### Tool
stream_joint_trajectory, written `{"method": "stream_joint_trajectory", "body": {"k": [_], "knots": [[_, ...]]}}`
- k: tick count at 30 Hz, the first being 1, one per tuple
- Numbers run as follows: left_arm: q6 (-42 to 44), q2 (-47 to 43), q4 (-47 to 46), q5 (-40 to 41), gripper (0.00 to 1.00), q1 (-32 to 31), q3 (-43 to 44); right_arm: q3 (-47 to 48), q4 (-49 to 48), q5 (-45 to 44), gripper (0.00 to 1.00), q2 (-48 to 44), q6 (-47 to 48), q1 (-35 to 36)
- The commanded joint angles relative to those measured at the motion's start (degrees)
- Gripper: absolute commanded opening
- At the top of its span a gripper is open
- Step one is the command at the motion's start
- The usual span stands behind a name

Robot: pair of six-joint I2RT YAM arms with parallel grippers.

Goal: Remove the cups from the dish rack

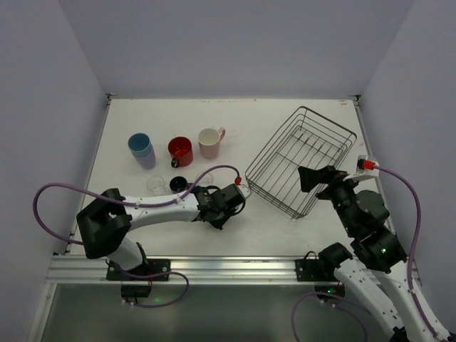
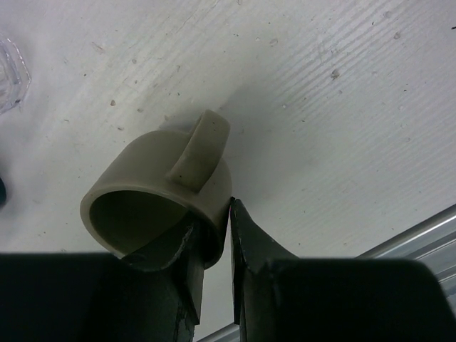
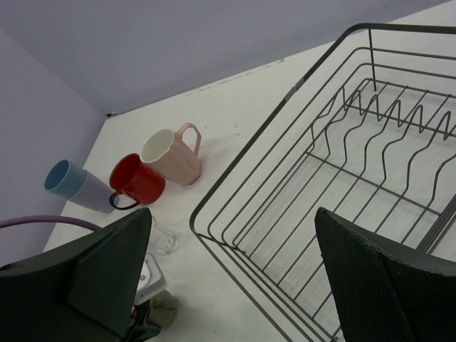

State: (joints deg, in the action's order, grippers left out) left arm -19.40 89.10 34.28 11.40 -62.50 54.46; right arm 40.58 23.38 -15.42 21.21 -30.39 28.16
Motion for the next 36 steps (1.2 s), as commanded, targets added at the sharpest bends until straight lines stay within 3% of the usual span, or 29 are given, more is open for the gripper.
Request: {"method": "stream_joint_trajectory", "body": {"k": [1, 12, 18, 35, 36], "knots": [[-1.2, 0.1, -1.6, 2.5, 0.21, -0.3, 0.2, 0.5, -0.3, -2.3, 0.99, -0.6, 0.8, -0.1], [-1.5, 1.3, -0.7, 3.5, 0.26, -0.3, 0.5, 1.2, 0.1, -2.8, 0.99, -1.2, 1.3, -0.1], [-1.7, 1.3, -0.6, 4.2, 0.34, -0.3, 0.6, 1.5, 0.2, -2.4, 0.99, -1.3, 1.4, -0.1], [-2.4, -6.2, 3.2, 8.4, 0.78, -0.6, 5.9, 2.9, -0.1, -0.1, 0.99, 1.3, 0.7, -0.1], [-2.4, -7.4, 3.7, 9.7, 0.86, -0.6, 7.7, 2.8, -0.6, 0.3, 0.99, 2.0, 0.6, -0.1]]}}
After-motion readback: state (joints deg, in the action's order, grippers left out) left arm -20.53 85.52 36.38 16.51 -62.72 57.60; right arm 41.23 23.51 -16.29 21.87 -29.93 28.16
